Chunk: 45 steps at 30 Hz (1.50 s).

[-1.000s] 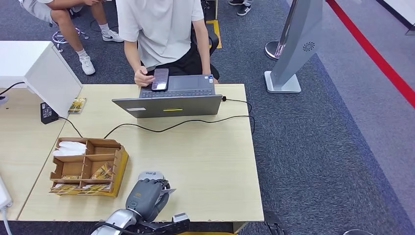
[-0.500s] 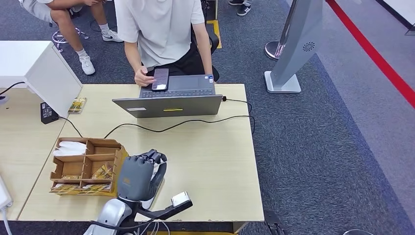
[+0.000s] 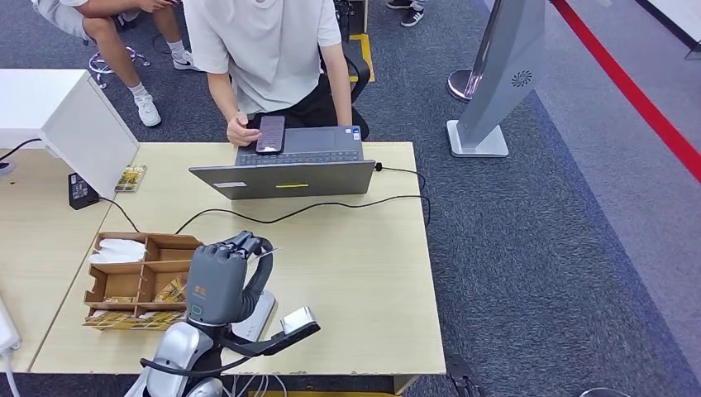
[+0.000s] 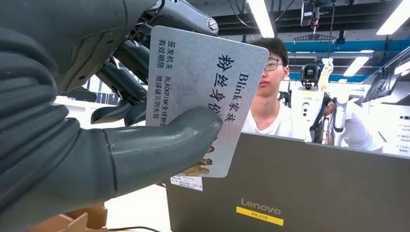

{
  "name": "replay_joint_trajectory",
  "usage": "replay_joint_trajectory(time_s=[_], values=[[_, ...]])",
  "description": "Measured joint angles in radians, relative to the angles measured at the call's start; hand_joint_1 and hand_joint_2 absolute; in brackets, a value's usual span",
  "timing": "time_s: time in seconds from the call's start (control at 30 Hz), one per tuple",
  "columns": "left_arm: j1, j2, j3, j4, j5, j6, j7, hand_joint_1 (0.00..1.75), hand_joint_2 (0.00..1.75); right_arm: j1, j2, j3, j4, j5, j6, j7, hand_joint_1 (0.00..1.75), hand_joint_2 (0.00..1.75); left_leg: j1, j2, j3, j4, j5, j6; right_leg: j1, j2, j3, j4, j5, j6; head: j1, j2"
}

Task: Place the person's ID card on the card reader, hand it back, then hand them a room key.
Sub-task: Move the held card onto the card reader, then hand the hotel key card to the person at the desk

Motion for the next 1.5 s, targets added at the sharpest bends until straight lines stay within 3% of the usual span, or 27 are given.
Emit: replay_joint_trajectory(time_s=[0.17, 0.3, 0.37, 0.5, 0.67, 0.8, 1.03, 1.43, 1.5], values=[[0.000, -0.001, 0.002, -0.002, -0.005, 0.039, -0.008, 1.75, 1.75, -0.001, -0.001, 0.001, 0.001, 0.000, -0.001, -0.001, 0.00, 1.75, 0.000, 0.000, 0.000, 0.000, 0.000, 0.000, 0.000, 0.000, 0.000, 0.000, 0.000, 0.000, 0.000, 0.000], [-0.021, -0.004, 0.021, -0.032, -0.044, 0.190, -0.028, 1.75, 1.75, -0.013, -0.001, 0.011, 0.011, 0.002, -0.013, -0.011, 0.00, 1.75, 0.000, 0.000, 0.000, 0.000, 0.000, 0.000, 0.000, 0.000, 0.000, 0.000, 0.000, 0.000, 0.000, 0.000], [-0.067, -0.005, 0.041, -0.051, -0.061, 0.198, -0.010, 1.75, 1.75, -0.032, -0.002, 0.022, 0.028, 0.003, -0.023, -0.019, 0.00, 1.75, 0.001, 0.000, 0.000, 0.000, 0.001, 0.000, 0.000, 0.000, 0.000, 0.000, 0.001, -0.001, 0.000, 0.000], [-0.265, -0.009, 0.118, 0.036, -0.122, 0.120, 0.065, 1.75, 1.75, -0.100, -0.002, 0.049, 0.088, 0.019, -0.024, -0.031, 0.00, 1.75, 0.003, 0.006, -0.001, 0.000, 0.005, -0.004, 0.004, 0.006, -0.004, 0.001, 0.008, -0.006, 0.001, 0.000], [-0.557, -0.009, 0.254, 0.391, -0.175, 0.170, 0.081, 1.75, 1.75, -0.218, 0.003, 0.090, 0.224, 0.035, -0.025, -0.083, 0.00, 1.75, 0.008, 0.029, -0.001, 0.000, 0.009, -0.010, 0.010, 0.028, -0.012, 0.003, 0.019, -0.015, 0.002, 0.000], [-0.674, -0.007, 0.323, 0.618, -0.213, 0.207, 0.088, 1.75, 1.75, -0.278, 0.022, 0.106, 0.328, 0.039, -0.039, -0.123, 0.00, 1.75, 0.011, 0.040, 0.001, 0.000, 0.010, -0.012, 0.013, 0.040, -0.016, 0.006, 0.022, -0.019, 0.000, 0.000], [-0.711, -0.007, 0.380, 0.769, -0.246, 0.218, 0.110, 1.75, 1.75, -0.328, 0.045, 0.119, 0.432, 0.062, -0.052, -0.146, 0.00, 1.75, 0.018, 0.044, 0.003, -0.002, 0.011, -0.013, 0.019, 0.046, -0.019, 0.009, 0.022, -0.024, -0.002, 0.000], [-0.714, -0.010, 0.432, 0.827, -0.257, 0.210, 0.104, 1.75, 1.75, -0.335, 0.050, 0.121, 0.447, 0.099, -0.048, -0.129, 0.00, 1.75, 0.020, 0.045, 0.003, -0.004, 0.012, -0.015, 0.022, 0.047, -0.022, 0.014, 0.019, -0.032, -0.003, 0.000], [-0.714, -0.011, 0.438, 0.832, -0.252, 0.203, 0.099, 0.87, 1.75, -0.335, 0.050, 0.121, 0.447, 0.104, -0.048, -0.124, 0.00, 1.75, 0.020, 0.045, 0.003, -0.004, 0.012, -0.015, 0.022, 0.047, -0.023, 0.014, 0.019, -0.033, -0.003, 0.000]])
